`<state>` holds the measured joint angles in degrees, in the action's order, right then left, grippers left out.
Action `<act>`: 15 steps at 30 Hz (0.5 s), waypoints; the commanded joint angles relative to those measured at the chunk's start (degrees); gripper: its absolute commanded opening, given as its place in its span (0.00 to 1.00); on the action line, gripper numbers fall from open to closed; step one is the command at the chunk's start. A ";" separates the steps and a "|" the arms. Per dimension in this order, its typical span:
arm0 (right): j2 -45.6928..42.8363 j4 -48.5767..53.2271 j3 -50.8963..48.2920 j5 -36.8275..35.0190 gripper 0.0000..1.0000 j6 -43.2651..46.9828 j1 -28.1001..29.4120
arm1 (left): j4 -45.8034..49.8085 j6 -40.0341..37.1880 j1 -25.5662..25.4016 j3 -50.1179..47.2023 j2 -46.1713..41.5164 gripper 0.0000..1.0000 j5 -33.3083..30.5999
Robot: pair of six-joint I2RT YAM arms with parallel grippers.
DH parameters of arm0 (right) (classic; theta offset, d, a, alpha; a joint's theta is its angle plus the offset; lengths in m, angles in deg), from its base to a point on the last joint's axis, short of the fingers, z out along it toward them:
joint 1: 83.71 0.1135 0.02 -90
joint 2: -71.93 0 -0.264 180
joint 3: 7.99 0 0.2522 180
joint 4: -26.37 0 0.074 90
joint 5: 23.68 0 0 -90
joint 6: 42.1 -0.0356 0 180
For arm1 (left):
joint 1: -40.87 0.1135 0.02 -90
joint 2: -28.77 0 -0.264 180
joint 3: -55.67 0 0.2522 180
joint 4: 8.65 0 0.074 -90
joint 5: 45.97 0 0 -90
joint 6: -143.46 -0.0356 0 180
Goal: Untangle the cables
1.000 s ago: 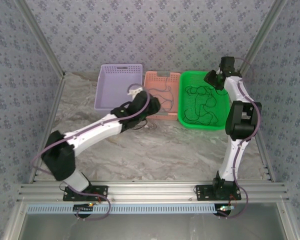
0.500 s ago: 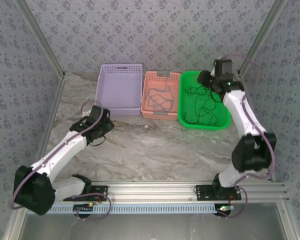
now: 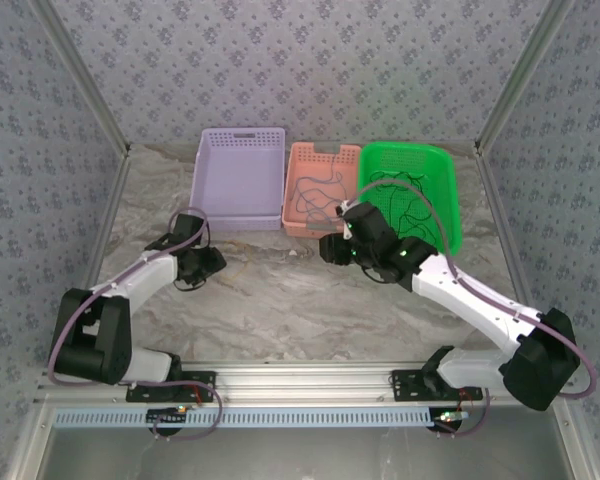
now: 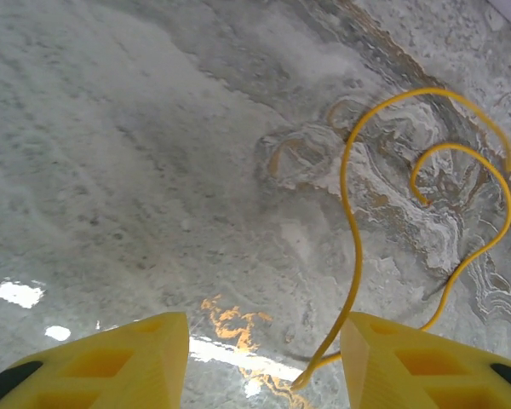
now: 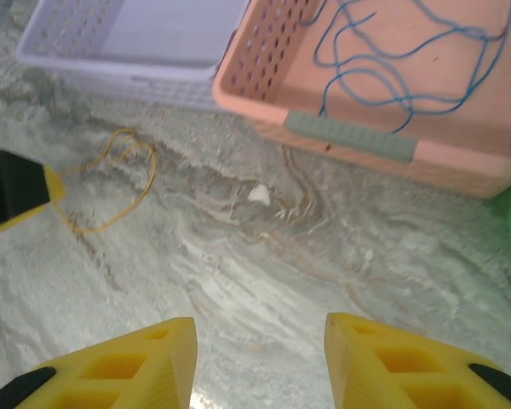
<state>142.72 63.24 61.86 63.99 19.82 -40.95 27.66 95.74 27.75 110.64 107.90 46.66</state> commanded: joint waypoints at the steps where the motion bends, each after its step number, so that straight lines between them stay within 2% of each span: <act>1: 1.36 -0.52 -0.32 -2.75 0.46 -2.20 2.32 | -3.34 -3.12 0.25 1.20 0.12 0.47 1.30; 3: 2.87 -1.18 -0.20 -2.94 0.45 -2.50 3.44 | -3.13 -3.76 0.21 2.02 1.64 0.41 0.54; 5: 4.05 -1.98 0.00 -2.85 0.45 -2.76 4.16 | -3.80 -4.09 0.21 2.39 3.09 0.39 1.06; 8: 5.45 -2.72 0.32 -2.97 0.44 -3.01 4.63 | -5.59 -4.09 -0.35 1.68 3.12 0.40 2.10; 12: 6.58 -3.50 0.38 -2.96 0.44 -3.13 4.80 | -6.46 -4.20 -1.44 1.36 2.72 0.46 2.40; 15: 7.08 -3.82 0.42 -2.64 0.44 -3.30 4.98 | -6.96 -4.63 -1.55 1.55 4.08 0.45 2.34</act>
<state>149.25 60.55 61.78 62.39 17.40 -36.51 21.97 92.31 26.48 111.75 111.00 48.12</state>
